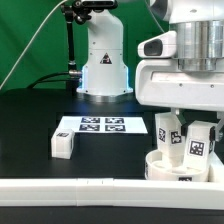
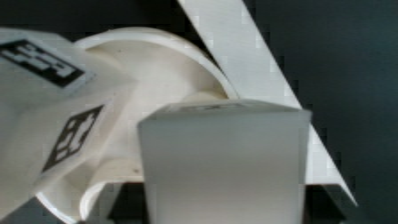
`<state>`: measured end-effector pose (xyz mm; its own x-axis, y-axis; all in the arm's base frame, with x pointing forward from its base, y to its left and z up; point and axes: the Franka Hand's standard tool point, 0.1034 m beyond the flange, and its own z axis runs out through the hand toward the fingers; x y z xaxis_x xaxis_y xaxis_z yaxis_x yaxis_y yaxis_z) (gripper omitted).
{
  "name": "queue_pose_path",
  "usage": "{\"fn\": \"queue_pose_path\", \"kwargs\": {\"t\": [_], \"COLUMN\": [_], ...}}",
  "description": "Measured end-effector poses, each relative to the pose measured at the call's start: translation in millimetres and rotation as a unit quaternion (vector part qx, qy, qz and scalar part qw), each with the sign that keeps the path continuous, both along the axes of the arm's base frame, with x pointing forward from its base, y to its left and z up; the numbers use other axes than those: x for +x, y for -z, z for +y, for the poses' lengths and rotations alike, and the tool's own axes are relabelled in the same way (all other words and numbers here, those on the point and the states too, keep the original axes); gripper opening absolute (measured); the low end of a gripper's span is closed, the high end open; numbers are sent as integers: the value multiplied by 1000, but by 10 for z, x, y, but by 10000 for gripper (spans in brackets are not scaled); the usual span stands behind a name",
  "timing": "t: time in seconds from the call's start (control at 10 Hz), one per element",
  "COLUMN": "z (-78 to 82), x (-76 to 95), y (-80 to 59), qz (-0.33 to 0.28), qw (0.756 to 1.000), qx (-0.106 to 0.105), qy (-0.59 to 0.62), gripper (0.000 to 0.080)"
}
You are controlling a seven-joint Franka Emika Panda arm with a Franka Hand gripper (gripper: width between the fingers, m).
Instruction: Assemble stool
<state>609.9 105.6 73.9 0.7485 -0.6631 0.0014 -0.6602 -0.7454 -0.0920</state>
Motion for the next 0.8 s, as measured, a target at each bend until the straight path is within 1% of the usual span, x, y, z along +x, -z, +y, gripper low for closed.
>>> {"fn": "queue_pose_path", "kwargs": {"t": [0.4,0.6,0.8], "z": [6,11,12], "x": [0,-9,-21], "y": [0,1,-1], "qz": [8,12,8], "qw": [994,973,940], "qx": [13,39,68], "qy": [109,225,336], "gripper": [340,340,340]}}
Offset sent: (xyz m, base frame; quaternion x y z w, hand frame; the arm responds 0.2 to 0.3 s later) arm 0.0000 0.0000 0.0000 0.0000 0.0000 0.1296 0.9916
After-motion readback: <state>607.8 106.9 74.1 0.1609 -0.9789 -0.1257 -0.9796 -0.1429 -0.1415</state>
